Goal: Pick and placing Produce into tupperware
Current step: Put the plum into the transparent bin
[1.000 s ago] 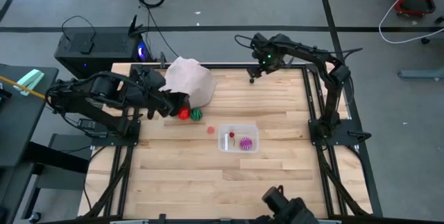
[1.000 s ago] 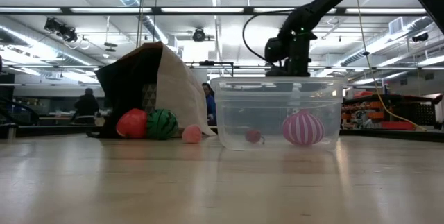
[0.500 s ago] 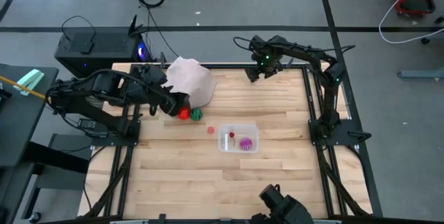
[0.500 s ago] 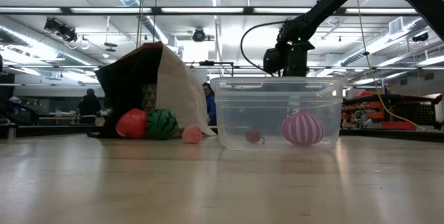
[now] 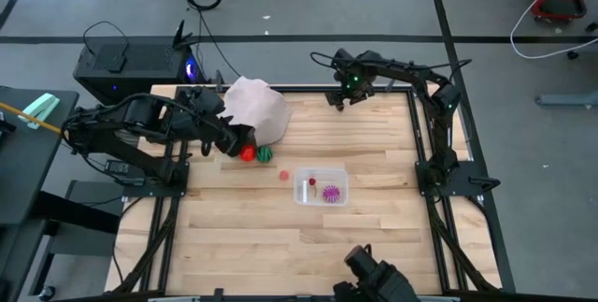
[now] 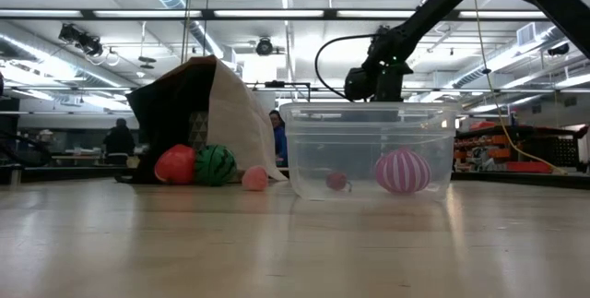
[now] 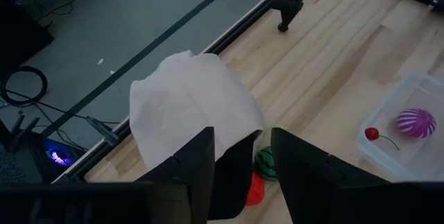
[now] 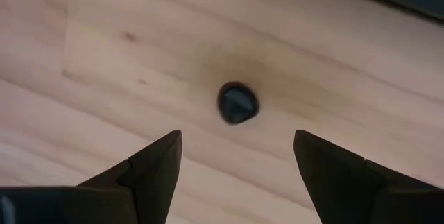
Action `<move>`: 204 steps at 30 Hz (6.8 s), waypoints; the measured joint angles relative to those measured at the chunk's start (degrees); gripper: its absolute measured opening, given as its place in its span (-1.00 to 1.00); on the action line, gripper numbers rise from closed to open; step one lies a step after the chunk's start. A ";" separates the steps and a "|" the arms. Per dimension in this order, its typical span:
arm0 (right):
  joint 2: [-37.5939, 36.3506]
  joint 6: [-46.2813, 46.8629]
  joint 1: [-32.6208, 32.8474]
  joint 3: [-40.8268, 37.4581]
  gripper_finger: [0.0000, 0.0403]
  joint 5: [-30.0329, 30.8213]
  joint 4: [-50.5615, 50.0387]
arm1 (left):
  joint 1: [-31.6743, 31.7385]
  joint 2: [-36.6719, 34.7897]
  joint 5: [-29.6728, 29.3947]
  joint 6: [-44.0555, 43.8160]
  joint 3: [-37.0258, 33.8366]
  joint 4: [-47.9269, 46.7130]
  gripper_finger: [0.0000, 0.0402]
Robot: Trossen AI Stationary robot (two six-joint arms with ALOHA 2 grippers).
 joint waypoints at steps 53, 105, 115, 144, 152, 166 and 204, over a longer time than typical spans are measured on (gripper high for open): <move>7.54 3.48 1.07 5.38 -0.01 0.18 -1.38 | 0.52 0.00 0.19 0.41 0.00 0.32 -0.26; -11.42 -1.28 10.56 5.31 -0.46 -7.13 -2.13 | 0.52 0.00 0.19 0.39 0.00 0.31 -0.27; -25.85 6.57 30.02 5.38 -0.46 -7.25 -1.89 | 0.52 0.00 0.21 0.39 0.00 0.33 -0.25; -9.45 -11.53 47.19 5.35 -0.46 -0.27 -8.70 | 0.46 0.02 1.12 0.34 0.00 0.34 -0.25; -9.75 -17.76 47.19 5.35 -0.46 -1.93 -12.69 | 0.46 0.02 1.15 0.39 0.00 0.35 -0.27; -9.42 -23.86 47.16 3.08 -0.46 -0.91 -11.62 | 0.46 0.02 1.12 0.39 0.00 0.34 -0.24; -9.40 -17.57 47.12 -3.93 -0.17 0.00 -7.49 | 0.46 0.02 1.12 0.39 0.00 0.31 -0.24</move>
